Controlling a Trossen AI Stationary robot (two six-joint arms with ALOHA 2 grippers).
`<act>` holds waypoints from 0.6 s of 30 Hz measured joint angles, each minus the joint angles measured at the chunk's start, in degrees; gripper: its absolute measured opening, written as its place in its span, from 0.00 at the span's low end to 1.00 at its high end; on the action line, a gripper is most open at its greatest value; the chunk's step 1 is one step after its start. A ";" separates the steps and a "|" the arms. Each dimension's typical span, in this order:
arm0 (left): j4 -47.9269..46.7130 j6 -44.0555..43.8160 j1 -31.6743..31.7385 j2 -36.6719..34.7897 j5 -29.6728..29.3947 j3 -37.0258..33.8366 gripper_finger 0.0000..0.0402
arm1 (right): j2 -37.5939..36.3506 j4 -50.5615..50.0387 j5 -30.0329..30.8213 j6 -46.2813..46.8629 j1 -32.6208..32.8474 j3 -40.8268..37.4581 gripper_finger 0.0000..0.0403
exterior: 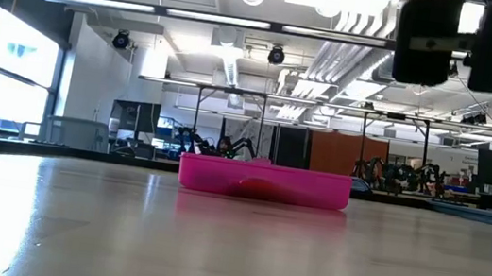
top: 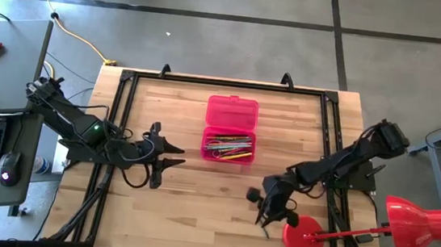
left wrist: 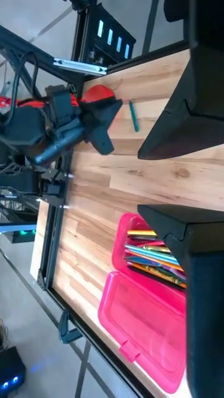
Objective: Pick & place school supplies into a supply box
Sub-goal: Put the dark green crayon into the pink supply box
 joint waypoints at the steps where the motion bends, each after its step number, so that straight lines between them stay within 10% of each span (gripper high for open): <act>1: -0.05 0.00 0.00 0.04 0.03 0.00 0.39 | 0.69 0.03 -0.15 -0.09 0.48 0.00 0.19; 18: 0.16 -2.97 0.00 -0.01 1.08 0.00 0.39 | 13.01 -1.87 0.36 -21.99 2.42 -0.02 0.16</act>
